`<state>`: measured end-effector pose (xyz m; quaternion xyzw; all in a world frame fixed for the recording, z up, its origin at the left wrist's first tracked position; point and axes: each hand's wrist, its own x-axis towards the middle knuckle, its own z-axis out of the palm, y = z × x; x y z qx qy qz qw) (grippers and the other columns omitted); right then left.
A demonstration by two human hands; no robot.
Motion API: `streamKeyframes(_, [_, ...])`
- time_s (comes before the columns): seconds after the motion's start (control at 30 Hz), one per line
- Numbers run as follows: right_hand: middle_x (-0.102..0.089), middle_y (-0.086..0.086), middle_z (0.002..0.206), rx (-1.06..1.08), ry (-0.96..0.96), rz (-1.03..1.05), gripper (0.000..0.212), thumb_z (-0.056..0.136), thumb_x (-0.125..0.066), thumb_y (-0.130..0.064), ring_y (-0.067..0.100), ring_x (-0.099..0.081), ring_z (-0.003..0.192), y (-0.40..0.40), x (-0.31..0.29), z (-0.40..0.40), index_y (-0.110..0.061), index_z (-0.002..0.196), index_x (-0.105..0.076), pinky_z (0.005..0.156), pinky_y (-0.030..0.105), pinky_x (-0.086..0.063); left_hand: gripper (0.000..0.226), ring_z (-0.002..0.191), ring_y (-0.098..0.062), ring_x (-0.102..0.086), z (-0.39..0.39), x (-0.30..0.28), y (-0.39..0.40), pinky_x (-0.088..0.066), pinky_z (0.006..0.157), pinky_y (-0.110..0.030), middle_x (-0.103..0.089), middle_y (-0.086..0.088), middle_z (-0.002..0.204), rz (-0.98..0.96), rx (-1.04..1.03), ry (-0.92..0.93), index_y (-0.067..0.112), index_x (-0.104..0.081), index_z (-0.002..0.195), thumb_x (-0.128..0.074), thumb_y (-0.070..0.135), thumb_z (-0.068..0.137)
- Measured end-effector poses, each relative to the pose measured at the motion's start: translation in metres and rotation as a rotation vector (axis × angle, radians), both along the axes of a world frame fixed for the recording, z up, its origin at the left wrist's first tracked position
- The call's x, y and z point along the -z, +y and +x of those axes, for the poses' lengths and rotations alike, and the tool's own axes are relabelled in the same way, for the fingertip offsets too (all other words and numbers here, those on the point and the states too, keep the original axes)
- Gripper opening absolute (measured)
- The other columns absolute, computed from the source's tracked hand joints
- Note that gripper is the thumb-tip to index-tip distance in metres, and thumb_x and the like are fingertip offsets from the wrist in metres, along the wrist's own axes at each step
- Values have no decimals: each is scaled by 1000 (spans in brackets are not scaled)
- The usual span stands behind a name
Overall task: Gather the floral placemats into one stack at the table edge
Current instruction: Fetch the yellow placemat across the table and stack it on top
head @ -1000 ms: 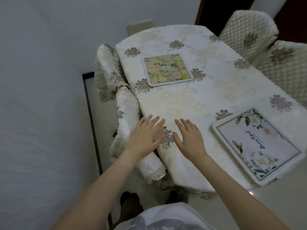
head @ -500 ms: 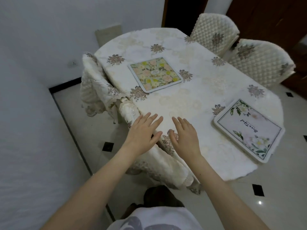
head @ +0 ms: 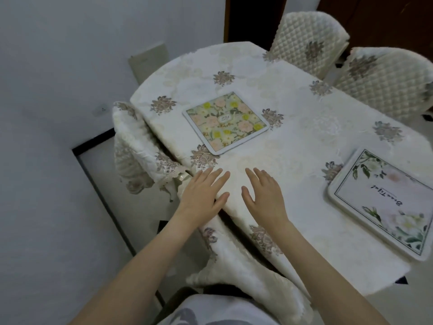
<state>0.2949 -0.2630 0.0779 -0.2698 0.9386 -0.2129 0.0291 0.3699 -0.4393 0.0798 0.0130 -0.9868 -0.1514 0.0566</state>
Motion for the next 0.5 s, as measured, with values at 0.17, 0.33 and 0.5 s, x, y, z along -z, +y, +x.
streamKeyframes(0.17, [-41,13,148,13,23,8,50,96,-47,-32,32,-34,138,-27,-4,-40,-15,142,-37,113,48,-29,52,137,-25,-32,-50,-6,-35,-24,115,-45,-42,-4,146,-8,51,6,23,-33,142,-36,44,95])
streamKeyframes(0.33, [-44,16,145,29,61,22,50,94,-52,-29,35,-37,135,-58,2,-84,-12,140,-40,109,50,-33,54,138,-26,-32,-111,3,-71,-25,115,-44,-42,-4,147,-4,116,-5,24,-33,142,-39,45,92])
streamKeyframes(0.5, [-34,12,152,-42,35,134,58,94,-56,-32,33,-27,141,-85,20,-145,-19,145,-32,112,51,-28,58,140,-27,-27,-181,23,-98,-20,116,-42,-34,-6,151,-6,160,-76,22,-28,144,-42,45,92])
